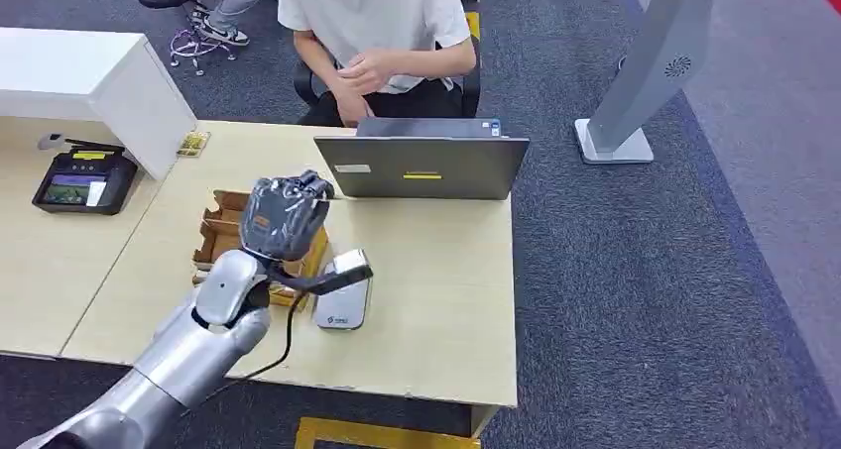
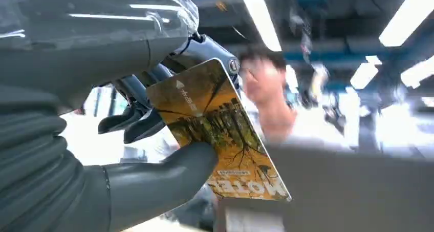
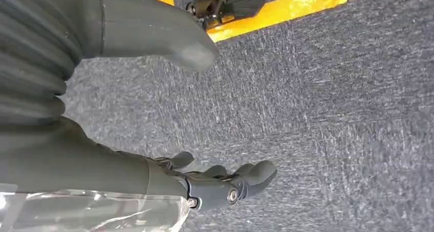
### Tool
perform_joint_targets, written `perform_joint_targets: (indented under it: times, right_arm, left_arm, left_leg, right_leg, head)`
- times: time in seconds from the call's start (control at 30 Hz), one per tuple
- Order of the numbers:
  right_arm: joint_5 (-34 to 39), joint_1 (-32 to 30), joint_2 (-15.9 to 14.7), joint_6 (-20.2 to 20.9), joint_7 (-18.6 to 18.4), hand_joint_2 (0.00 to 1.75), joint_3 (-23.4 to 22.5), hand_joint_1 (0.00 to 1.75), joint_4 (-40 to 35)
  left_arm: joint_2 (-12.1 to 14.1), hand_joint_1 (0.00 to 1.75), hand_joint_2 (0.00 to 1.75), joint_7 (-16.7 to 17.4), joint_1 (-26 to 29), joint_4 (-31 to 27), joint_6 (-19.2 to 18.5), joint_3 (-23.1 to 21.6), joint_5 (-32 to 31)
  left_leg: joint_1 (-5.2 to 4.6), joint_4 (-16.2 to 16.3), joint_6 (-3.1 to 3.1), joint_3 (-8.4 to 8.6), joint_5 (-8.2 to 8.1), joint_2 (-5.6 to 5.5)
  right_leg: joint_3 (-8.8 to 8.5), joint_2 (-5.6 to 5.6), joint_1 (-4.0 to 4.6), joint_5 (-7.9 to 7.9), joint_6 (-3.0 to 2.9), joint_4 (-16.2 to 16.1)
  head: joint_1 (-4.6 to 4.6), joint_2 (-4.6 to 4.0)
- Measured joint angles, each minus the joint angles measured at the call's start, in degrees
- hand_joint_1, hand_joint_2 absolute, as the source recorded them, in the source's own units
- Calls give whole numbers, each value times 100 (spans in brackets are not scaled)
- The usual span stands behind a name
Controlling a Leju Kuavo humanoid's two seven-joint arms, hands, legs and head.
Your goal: Pass the card to the sensor for recognition and then transmit it.
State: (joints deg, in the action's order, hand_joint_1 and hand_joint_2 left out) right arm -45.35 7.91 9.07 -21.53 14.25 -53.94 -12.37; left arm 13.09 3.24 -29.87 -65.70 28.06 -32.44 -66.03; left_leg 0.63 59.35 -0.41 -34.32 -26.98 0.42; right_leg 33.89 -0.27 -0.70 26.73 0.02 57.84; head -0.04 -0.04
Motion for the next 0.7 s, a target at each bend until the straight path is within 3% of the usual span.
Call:
perform_joint_targets:
  times: [0.23, 0.57, 0.7]
  right_arm:
    - [-83, 26, 2, -11, -160, 175, 136, 0, 0]
    - [-129, 31, 2, -11, -206, 175, 221, 0, 0]
    - [-267, 41, 11, -9, -271, 175, 286, 0, 0]
  left_arm:
    - [98, 175, 175, -225, -581, 111, -9, 883, 57]
    - [111, 175, 175, -238, -752, 258, 37, 1148, -4]
    - [199, 175, 175, -94, -1140, 586, 560, 1255, -325]
  left_leg:
    - [2, -1, -7, 0, 8, -6]
    - [1, 0, -7, -2, 7, -7]
    - [2, 0, -7, -3, 8, -6]
  right_leg:
    - [1, -5, 1, -2, -2, 9]
    - [3, -5, 0, -1, -2, 8]
    - [3, -5, 1, -2, -3, 10]
  head:
    - [-4, 0]
    - [-2, 0]
    - [-2, 0]
